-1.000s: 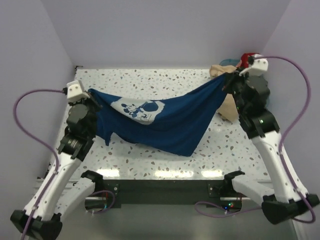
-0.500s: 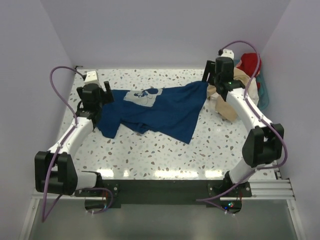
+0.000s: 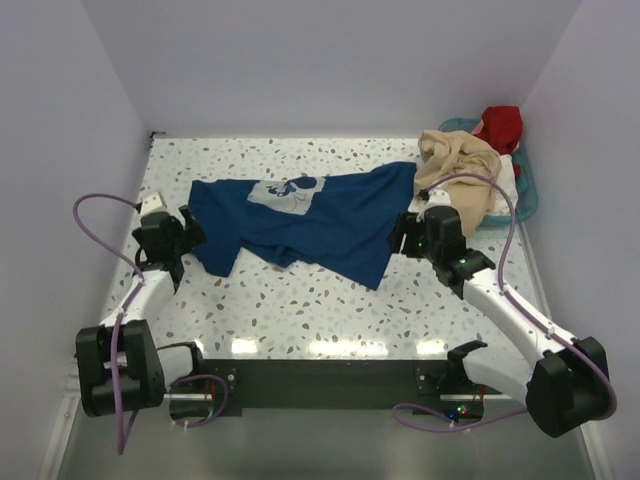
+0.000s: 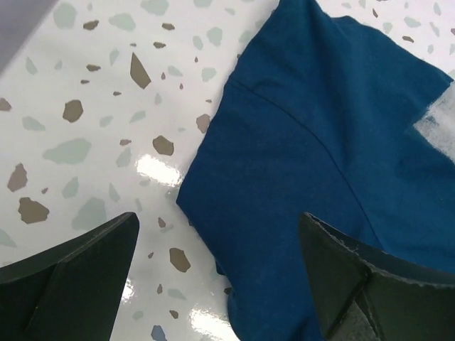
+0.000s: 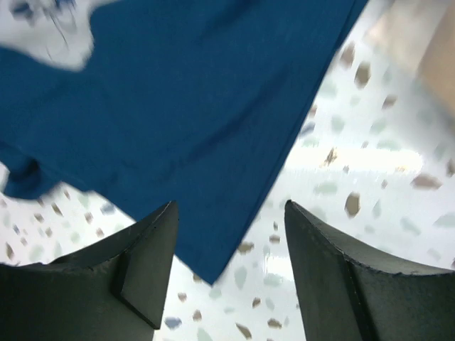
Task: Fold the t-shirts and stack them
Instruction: Flatten the tshirt out
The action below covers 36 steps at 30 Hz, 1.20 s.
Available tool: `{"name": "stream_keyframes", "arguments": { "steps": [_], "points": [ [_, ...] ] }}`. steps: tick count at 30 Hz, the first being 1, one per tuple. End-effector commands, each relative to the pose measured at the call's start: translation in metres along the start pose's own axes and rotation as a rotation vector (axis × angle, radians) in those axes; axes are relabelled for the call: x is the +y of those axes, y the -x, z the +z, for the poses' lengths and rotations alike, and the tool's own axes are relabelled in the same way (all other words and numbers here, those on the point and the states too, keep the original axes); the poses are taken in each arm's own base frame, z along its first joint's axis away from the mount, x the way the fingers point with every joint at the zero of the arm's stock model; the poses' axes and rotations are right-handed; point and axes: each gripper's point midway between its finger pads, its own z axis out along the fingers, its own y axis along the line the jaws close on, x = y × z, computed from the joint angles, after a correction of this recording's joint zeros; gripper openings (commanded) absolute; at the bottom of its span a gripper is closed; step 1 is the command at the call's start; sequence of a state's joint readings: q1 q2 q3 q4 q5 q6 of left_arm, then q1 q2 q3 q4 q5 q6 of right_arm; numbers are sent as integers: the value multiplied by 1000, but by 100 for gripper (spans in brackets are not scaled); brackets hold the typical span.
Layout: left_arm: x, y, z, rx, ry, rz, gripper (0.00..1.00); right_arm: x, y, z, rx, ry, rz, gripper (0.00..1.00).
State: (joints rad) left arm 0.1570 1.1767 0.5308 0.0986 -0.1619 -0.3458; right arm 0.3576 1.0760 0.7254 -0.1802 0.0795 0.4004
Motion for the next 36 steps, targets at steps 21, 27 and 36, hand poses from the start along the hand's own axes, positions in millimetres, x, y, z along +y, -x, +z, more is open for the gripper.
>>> {"name": "stream_keyframes", "arguments": {
  "steps": [21, 27, 36],
  "points": [
    [-1, 28, -18, -184, -71, -136, 100, 29, -121, 18, 305, -35, -178, 61],
    [-3, 34, -26, -219, -89, -138, 100, 34, -138, 22, 363, -29, -212, 61],
    [-6, 32, -22, -200, -97, -141, 100, 19, -146, 30, 392, -113, -240, 49]
  ]
}}
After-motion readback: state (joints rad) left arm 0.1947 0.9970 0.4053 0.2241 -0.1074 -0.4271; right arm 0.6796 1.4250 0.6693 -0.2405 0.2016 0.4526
